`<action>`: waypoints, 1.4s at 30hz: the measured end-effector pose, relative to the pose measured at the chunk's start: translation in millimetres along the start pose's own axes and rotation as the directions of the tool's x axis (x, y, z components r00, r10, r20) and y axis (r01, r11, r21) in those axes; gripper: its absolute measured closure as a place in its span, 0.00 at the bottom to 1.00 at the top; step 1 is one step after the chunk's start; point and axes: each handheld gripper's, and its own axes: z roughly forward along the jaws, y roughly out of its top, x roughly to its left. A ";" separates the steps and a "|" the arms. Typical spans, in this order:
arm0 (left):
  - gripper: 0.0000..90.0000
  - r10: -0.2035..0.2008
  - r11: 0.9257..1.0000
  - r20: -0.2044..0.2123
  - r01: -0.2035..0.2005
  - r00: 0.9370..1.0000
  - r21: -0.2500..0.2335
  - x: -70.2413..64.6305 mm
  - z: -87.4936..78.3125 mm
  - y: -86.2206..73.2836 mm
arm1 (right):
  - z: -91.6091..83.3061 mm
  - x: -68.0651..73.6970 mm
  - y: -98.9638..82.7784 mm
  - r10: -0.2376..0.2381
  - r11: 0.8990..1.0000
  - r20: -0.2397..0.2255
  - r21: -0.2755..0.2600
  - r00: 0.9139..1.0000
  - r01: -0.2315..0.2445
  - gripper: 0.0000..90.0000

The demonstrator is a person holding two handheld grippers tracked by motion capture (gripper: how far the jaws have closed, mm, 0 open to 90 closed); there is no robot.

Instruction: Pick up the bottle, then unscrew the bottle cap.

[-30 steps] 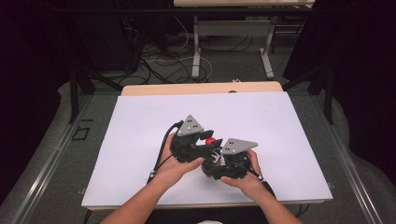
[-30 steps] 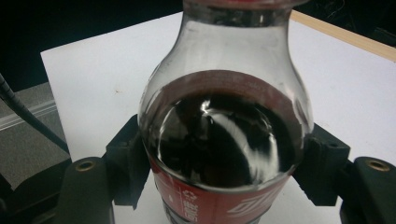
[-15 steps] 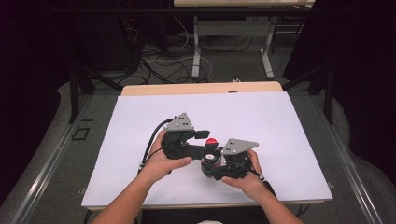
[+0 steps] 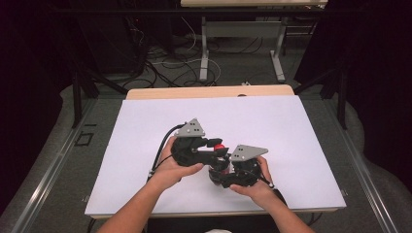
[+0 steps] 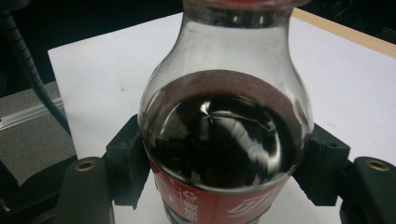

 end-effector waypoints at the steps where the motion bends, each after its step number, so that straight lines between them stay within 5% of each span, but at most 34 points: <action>1: 0.68 -0.001 1.000 -0.028 0.001 1.000 -0.007 -2.8 1.7 0.0 | 0.3 -0.7 -0.2 0.002 1.000 0.005 -0.002 1.000 -0.002 0.33; 6: 0.69 -0.039 0.999 -0.137 0.037 0.990 -0.016 -15.3 8.5 3.9 | -0.7 -2.9 -0.9 0.022 1.000 0.033 -0.007 0.999 -0.022 0.33; 10: 0.68 -0.051 0.999 -0.171 0.049 0.984 -0.016 -18.1 12.5 6.6 | -1.8 -5.5 -1.3 0.034 0.999 0.042 -0.012 0.999 -0.034 0.34; 20: 0.52 0.003 1.000 -0.016 -0.003 1.000 0.004 -3.1 0.7 5.4 | -1.7 -6.1 -1.2 0.022 1.000 0.023 -0.016 0.999 -0.022 0.33; 28: 0.50 0.046 0.999 0.130 -0.047 0.990 0.009 13.1 -2.6 2.2 | -0.7 -1.8 -0.3 0.002 1.000 -0.032 -0.005 0.999 -0.002 0.33; 34: 0.64 0.019 1.000 0.162 -0.023 0.987 0.019 17.2 3.0 -0.2 | -0.3 0.7 0.5 -0.012 1.000 -0.038 -0.013 0.999 0.011 0.33; 39: 0.68 0.018 1.000 0.110 -0.020 0.994 0.016 11.9 6.1 -0.1 | 0.4 -0.4 -0.4 -0.010 1.000 -0.023 -0.009 1.000 0.010 0.33; 42: 0.68 -0.004 1.000 0.009 0.004 1.000 -0.003 2.2 7.9 -0.3 | 0.6 -1.5 -0.5 -0.002 1.000 -0.001 -0.013 1.000 0.002 0.33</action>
